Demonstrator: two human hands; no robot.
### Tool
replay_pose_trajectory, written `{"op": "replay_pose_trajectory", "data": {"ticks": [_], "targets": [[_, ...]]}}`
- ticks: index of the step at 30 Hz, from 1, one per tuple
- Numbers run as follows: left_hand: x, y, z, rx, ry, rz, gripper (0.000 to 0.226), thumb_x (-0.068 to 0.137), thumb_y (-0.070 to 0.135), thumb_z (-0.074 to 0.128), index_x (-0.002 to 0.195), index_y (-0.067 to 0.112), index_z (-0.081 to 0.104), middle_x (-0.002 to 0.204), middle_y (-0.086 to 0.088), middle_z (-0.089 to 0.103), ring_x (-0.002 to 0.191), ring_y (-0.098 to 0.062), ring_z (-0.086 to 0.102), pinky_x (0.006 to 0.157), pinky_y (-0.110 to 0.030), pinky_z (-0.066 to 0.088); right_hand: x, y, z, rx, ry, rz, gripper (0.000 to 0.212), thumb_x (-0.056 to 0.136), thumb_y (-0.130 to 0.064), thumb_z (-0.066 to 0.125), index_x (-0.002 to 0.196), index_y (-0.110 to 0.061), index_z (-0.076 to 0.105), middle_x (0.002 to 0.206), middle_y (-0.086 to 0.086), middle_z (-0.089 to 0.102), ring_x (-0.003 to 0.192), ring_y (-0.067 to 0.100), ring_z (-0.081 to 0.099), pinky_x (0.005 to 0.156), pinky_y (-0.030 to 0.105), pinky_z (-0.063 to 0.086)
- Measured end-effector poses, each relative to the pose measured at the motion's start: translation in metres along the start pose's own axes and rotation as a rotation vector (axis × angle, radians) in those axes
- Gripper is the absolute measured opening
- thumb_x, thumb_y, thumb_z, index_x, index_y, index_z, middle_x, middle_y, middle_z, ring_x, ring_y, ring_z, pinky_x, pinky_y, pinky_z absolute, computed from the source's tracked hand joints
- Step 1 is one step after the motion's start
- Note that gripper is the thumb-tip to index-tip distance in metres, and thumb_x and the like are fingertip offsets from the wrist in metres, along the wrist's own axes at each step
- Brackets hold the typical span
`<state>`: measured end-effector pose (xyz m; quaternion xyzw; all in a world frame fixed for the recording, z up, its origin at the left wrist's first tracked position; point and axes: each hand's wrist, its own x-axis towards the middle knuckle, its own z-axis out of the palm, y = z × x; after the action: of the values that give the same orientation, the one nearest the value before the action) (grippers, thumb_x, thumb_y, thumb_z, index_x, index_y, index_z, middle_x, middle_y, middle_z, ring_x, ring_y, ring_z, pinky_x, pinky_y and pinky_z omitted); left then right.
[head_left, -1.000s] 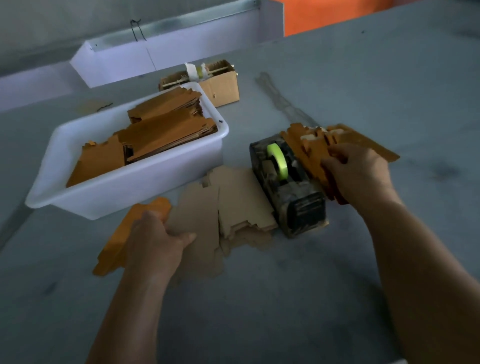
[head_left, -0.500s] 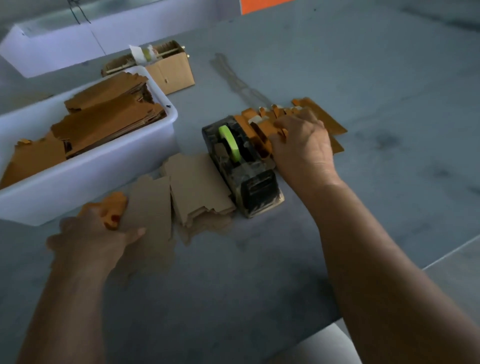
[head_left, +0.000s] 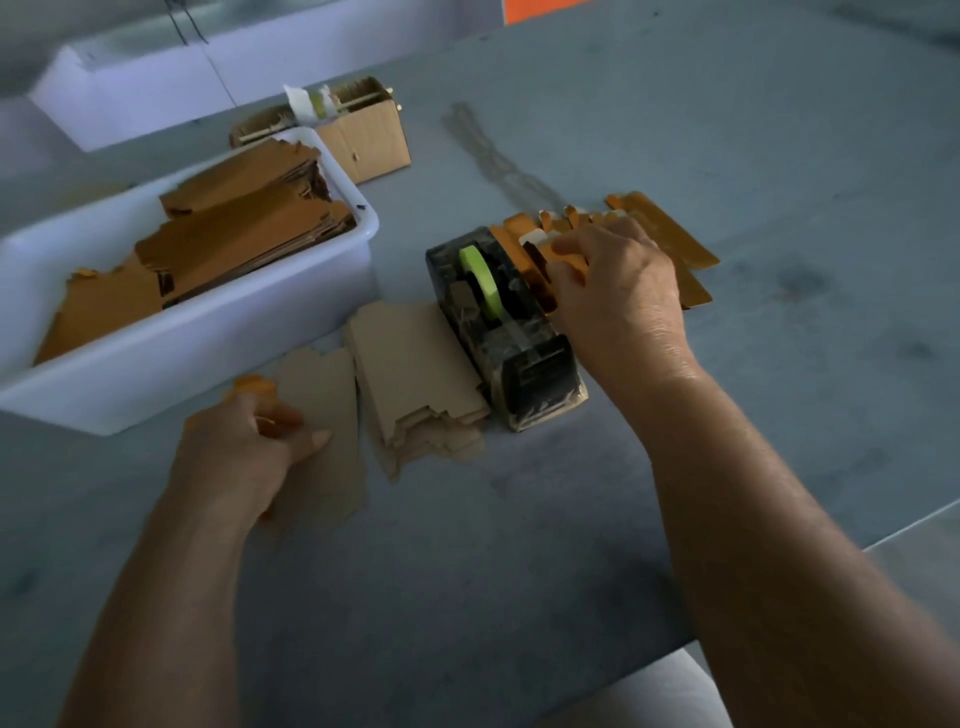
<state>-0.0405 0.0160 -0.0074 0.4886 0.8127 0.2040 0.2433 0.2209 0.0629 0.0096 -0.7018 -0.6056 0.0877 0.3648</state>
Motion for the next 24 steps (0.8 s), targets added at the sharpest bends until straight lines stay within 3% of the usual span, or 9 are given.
{"op": "replay_pose_trajectory", "data": {"ticks": [3, 7, 9, 11, 14, 15, 18, 20, 24], "targets": [[0.003, -0.002, 0.002, -0.01, 0.043, 0.017, 0.018, 0.076, 0.025, 0.08, 0.077, 0.018, 0.063, 0.115, -0.013, 0.064, 0.076, -0.024, 0.055, 0.058, -0.029, 0.043, 0.0, -0.001, -0.002, 0.022, -0.001, 0.015, 0.025, 0.092, -0.018, 0.051, 0.111, -0.015, 0.066, 0.12, 0.005, 0.055, 0.109, 0.024, 0.051, 0.083, 0.025, 0.037], [-0.005, -0.002, 0.007, 0.15, 0.23, -0.027, 0.065, 0.076, 0.048, 0.074, 0.124, 0.011, 0.053, 0.132, -0.024, 0.039, 0.109, -0.044, 0.049, 0.092, -0.049, 0.044, -0.001, -0.001, -0.005, 0.026, -0.016, 0.007, 0.026, 0.092, -0.019, 0.052, 0.115, -0.016, 0.065, 0.123, 0.003, 0.055, 0.111, 0.023, 0.051, 0.083, 0.024, 0.038], [-0.004, -0.001, 0.006, 0.233, 0.206, -0.085, 0.072, 0.077, 0.054, 0.07, 0.132, 0.013, 0.05, 0.135, -0.025, 0.032, 0.117, -0.048, 0.042, 0.099, -0.053, 0.039, -0.001, -0.001, -0.006, 0.037, -0.016, 0.005, 0.026, 0.092, -0.02, 0.052, 0.114, -0.016, 0.065, 0.122, 0.004, 0.055, 0.11, 0.022, 0.051, 0.083, 0.024, 0.038], [0.001, 0.0, 0.002, 0.258, 0.182, -0.143, 0.064, 0.076, 0.052, 0.072, 0.127, 0.017, 0.055, 0.136, -0.025, 0.036, 0.121, -0.046, 0.038, 0.104, -0.052, 0.033, -0.002, -0.002, -0.007, 0.044, -0.013, 0.006, 0.026, 0.092, -0.02, 0.052, 0.114, -0.017, 0.065, 0.122, 0.004, 0.056, 0.109, 0.022, 0.052, 0.084, 0.025, 0.039], [0.003, 0.004, 0.001, 0.23, 0.186, -0.103, 0.027, 0.077, 0.044, 0.075, 0.093, 0.023, 0.067, 0.127, -0.017, 0.05, 0.118, -0.041, 0.042, 0.105, -0.046, 0.033, -0.004, -0.006, -0.009, 0.058, -0.008, -0.008, 0.025, 0.092, -0.018, 0.051, 0.112, -0.017, 0.066, 0.122, 0.005, 0.056, 0.109, 0.022, 0.052, 0.089, 0.027, 0.041], [0.004, 0.004, 0.002, 0.231, 0.201, -0.083, 0.024, 0.079, 0.041, 0.075, 0.09, 0.021, 0.068, 0.127, -0.016, 0.05, 0.117, -0.041, 0.042, 0.104, -0.045, 0.033, -0.005, -0.008, -0.009, 0.067, -0.006, -0.015, 0.024, 0.091, -0.017, 0.051, 0.11, -0.017, 0.067, 0.122, 0.005, 0.057, 0.109, 0.023, 0.053, 0.089, 0.027, 0.041], [0.005, 0.001, 0.004, 0.294, 0.229, -0.099, 0.052, 0.078, 0.045, 0.073, 0.117, 0.016, 0.057, 0.14, -0.017, 0.038, 0.124, -0.043, 0.037, 0.104, -0.054, 0.033, -0.009, -0.01, -0.008, 0.076, 0.0, -0.036, 0.021, 0.091, -0.017, 0.053, 0.105, -0.017, 0.068, 0.119, 0.005, 0.057, 0.106, 0.022, 0.053, 0.081, 0.022, 0.037], [0.008, -0.003, 0.001, 0.296, 0.192, -0.109, 0.07, 0.078, 0.047, 0.073, 0.131, 0.011, 0.046, 0.138, -0.019, 0.045, 0.123, -0.044, 0.042, 0.105, -0.054, 0.035, -0.011, -0.01, -0.006, 0.073, 0.004, -0.045, 0.018, 0.091, -0.018, 0.054, 0.102, -0.016, 0.068, 0.115, 0.004, 0.058, 0.103, 0.022, 0.053, 0.077, 0.022, 0.035], [0.005, -0.002, -0.003, 0.234, 0.256, -0.041, 0.054, 0.08, 0.03, 0.075, 0.124, 0.007, 0.054, 0.123, -0.022, 0.057, 0.114, -0.044, 0.05, 0.094, -0.048, 0.043, -0.015, -0.012, -0.006, 0.093, 0.017, -0.075, 0.018, 0.092, -0.019, 0.054, 0.101, -0.012, 0.068, 0.113, 0.004, 0.06, 0.103, 0.023, 0.053, 0.077, 0.024, 0.039]]}}
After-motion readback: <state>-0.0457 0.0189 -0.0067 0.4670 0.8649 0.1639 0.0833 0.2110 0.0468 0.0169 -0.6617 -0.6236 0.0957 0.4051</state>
